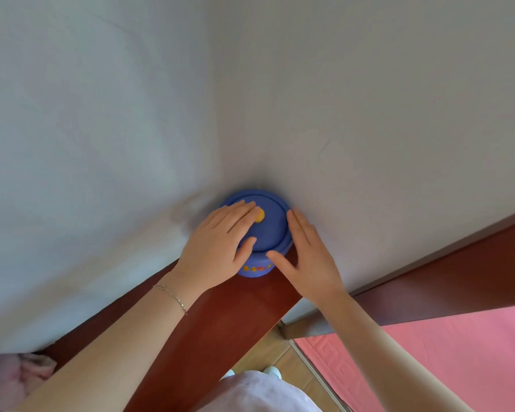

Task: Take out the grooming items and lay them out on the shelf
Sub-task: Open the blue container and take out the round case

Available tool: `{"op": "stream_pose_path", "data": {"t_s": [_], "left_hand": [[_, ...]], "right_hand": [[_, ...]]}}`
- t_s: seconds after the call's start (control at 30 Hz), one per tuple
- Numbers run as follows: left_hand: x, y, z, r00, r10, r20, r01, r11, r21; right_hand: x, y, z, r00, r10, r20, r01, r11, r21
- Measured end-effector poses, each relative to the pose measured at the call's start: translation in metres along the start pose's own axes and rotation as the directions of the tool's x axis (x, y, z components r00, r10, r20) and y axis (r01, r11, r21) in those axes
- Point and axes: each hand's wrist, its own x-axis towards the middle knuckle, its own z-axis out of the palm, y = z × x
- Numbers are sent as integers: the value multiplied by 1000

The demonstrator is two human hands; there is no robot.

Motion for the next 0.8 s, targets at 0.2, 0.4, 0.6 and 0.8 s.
{"op": "stream_pose_path", "data": {"t_s": [0.2,0.4,0.6,0.8], "left_hand": [[-68,-22,-38,982,-186,-37,188,980,62],[-155,-39,-65,905,-415,-92,423,901,97],[-251,-34,-106,750,-638,-173,659,743,120],[-336,16,-127,464,-829,-313,884,458,97]], "right_hand": [[-16,-41,-6,951,-304,-57,291,942,-170],[-28,-104,37,835,-518,186,542,832,-119],[-33,-164,88,641,-666,382,722,692,-3],[-58,-217,124,291,-837,463,884,421,206]]}}
